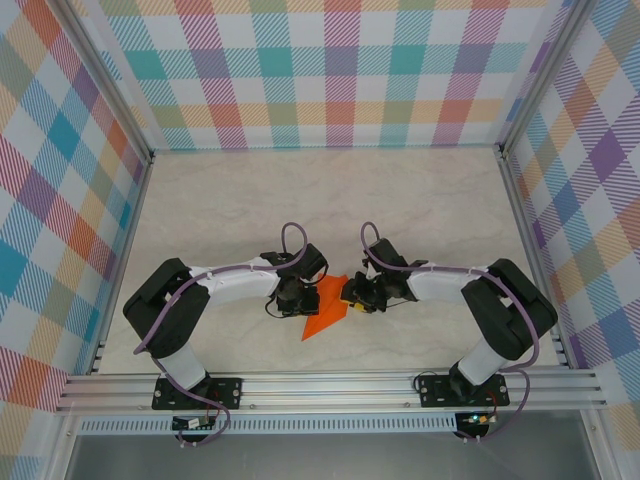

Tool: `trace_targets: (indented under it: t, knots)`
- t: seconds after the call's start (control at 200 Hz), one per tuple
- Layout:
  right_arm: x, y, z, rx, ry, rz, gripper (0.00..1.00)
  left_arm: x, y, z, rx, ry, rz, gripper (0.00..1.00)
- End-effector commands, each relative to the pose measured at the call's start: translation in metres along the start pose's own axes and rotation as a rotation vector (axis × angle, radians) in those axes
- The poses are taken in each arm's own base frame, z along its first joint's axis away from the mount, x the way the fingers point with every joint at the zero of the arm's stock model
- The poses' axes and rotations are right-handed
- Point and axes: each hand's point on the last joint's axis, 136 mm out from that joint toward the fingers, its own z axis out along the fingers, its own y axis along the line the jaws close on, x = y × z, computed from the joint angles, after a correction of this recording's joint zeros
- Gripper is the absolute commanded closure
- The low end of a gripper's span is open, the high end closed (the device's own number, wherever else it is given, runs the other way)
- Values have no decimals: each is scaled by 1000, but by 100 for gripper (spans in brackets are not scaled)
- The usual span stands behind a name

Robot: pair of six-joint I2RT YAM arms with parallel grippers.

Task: Fold a paper plane with a square sheet of paper (pick it up from the middle)
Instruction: Turn over the paper at the center of the table.

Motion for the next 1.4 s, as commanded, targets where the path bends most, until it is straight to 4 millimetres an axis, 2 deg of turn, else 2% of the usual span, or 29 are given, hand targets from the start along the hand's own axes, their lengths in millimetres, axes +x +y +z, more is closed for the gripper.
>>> trace_targets:
  t: [0.0,0.385,0.49,0.715,0.895,1.11,1.395]
  knots:
    - [23,21,10,-84,72,-59,67,19,-18,16,94,87,12,74]
    - [23,13,10,-36,58,-38,66,18,-18,16,97,88,11,74]
    - [20,14,0,-2,23,-44,65,18,-20,15,104,88,12,74]
    - [21,-7,-21,120,-36,5,61,22,-38,14,218,107,-9,74]
    - [27,-1,-18,55,-7,26,60,24,-48,6,275,110,-17,74]
    - [23,5,-11,31,5,33,59,19,-60,-6,323,91,-21,74]
    - [22,4,-7,28,5,40,59,17,-42,-11,237,45,-9,70]
